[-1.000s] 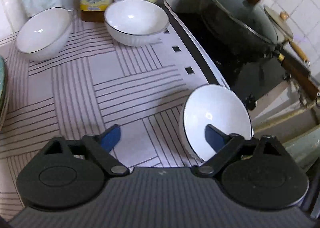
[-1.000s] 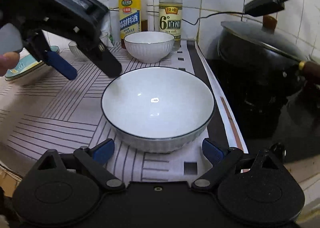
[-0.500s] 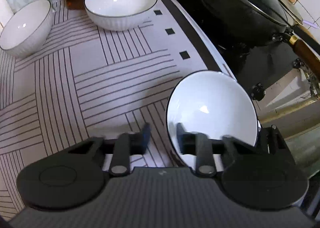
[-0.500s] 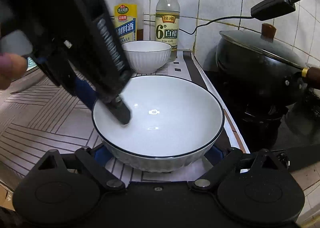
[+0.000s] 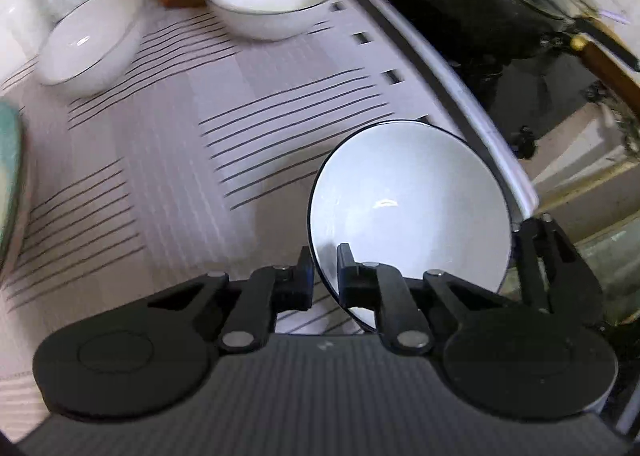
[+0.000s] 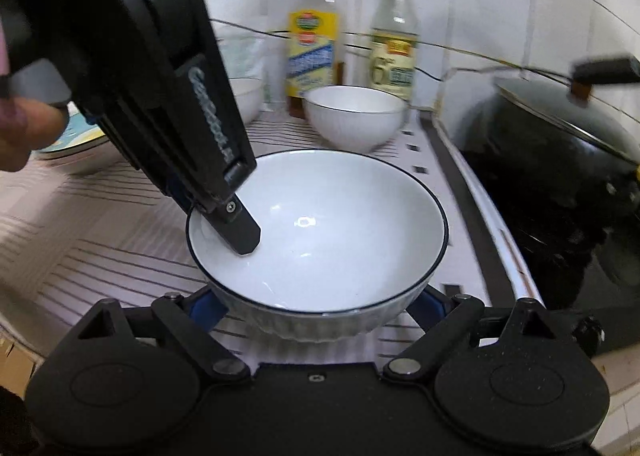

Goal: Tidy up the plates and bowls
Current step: 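Carry the white bowl beside the egg plate stack and open both grippers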

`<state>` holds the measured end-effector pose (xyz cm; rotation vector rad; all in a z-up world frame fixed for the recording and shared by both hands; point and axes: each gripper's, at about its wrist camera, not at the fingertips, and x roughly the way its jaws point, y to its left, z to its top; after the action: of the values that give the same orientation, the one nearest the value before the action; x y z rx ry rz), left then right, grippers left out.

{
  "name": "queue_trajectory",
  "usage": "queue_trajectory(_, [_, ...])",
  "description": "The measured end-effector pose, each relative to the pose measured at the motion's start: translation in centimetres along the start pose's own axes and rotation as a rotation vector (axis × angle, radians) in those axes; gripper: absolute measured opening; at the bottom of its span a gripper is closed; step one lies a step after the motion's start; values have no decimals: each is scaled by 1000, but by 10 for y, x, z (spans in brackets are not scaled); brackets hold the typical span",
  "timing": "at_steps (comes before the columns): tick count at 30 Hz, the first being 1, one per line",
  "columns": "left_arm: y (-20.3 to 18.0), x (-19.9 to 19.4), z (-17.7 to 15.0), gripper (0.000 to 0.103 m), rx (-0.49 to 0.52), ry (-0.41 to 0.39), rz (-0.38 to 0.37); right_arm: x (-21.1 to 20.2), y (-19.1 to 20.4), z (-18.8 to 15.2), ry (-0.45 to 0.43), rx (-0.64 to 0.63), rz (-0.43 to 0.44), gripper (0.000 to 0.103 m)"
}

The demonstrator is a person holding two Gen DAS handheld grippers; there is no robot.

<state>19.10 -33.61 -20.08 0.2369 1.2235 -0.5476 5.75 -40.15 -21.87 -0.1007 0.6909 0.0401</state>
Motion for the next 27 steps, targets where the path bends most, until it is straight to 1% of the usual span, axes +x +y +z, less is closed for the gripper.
queue_trajectory(2, [7,-4,-5,10,-26,3,38,-2,11,4,3,-7,22,95])
queue_trajectory(5, [25,-16,-12,11,-53,-13,28,-4,22,9,-4,4,51,95])
queue_trajectory(8, [45,-28,-18,11,-108,-14,26,-5,37,16,-19,-43,81,95])
queue_trajectory(12, [69,-41,-31,11,-181,-41,34,2,56,28,-30,-107,127,95])
queue_trajectory(15, [95,-48,-43,11,-263,-90,0,8,69,35,-30,-138,151,95])
queue_trajectory(18, [113,-54,-50,11,-325,-102,0,15,82,44,-29,-184,178,95])
queue_trajectory(21, [122,-60,-54,11,-335,-106,46,19,97,57,-16,-227,205,95])
queue_trajectory(25, [136,-65,-59,11,-376,-121,38,27,107,61,-25,-250,239,95])
queue_trajectory(27, [140,-65,-62,11,-382,-124,49,33,109,61,-25,-256,249,95])
